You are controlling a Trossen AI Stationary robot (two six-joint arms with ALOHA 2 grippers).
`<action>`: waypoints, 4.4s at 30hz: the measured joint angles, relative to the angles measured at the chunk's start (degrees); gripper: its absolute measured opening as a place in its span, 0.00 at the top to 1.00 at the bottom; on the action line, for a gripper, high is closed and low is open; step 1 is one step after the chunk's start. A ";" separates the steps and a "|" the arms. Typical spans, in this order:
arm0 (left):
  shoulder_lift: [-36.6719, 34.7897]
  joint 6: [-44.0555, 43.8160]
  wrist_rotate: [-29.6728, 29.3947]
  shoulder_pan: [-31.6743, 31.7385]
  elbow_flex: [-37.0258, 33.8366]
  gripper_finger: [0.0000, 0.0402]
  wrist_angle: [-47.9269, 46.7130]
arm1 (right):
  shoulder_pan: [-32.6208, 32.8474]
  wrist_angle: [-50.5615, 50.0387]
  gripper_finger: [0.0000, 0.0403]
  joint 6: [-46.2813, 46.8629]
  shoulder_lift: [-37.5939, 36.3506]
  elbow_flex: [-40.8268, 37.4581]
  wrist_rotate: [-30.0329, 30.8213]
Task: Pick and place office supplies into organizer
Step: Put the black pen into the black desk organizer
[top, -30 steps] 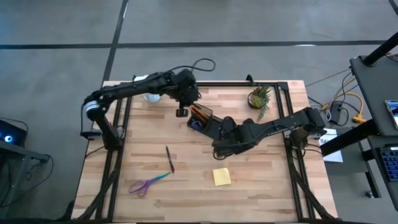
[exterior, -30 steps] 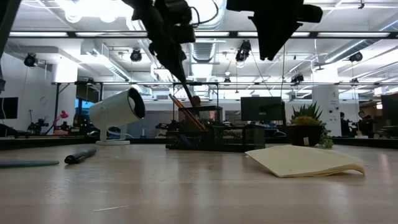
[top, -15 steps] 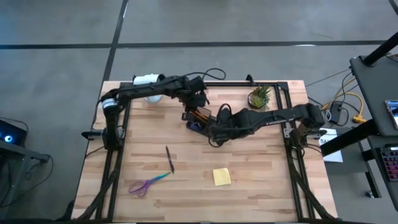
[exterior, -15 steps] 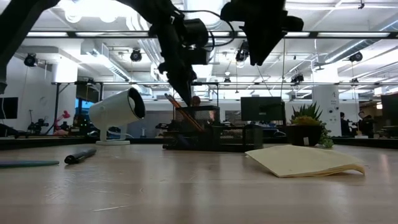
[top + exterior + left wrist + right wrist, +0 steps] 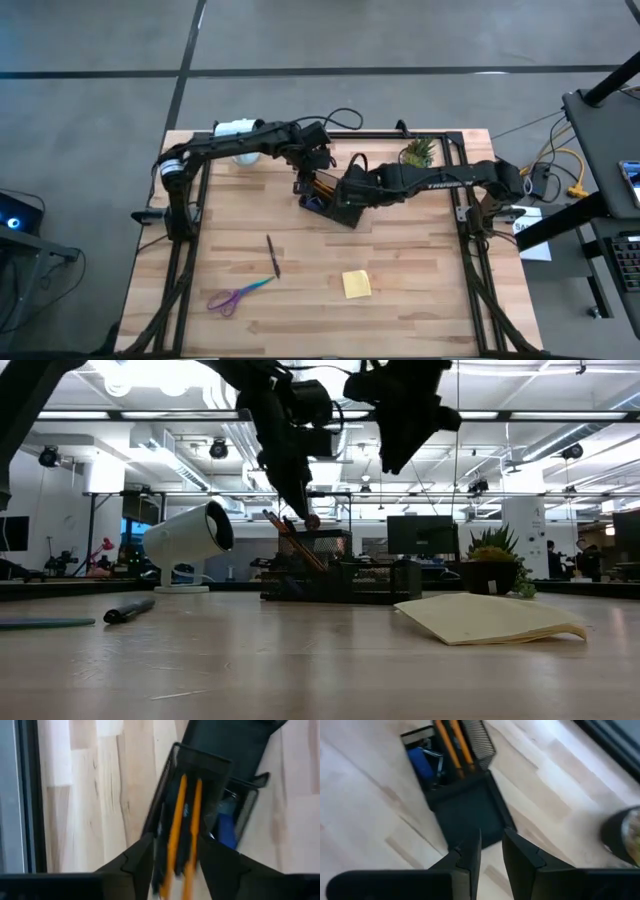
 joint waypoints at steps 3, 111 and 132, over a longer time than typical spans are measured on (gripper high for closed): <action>-3.69 -2.36 0.02 -0.38 -0.37 0.62 -3.38 | -1.09 2.71 0.83 -4.16 -0.03 -0.41 -2.97; -29.97 -0.88 -9.23 -21.39 -50.81 0.98 33.05 | 6.96 32.09 0.61 -27.72 7.60 -6.75 -20.26; -30.17 -0.64 -9.66 -21.37 -50.82 0.98 36.21 | 7.04 28.44 0.61 -23.36 7.60 -6.79 -6.79</action>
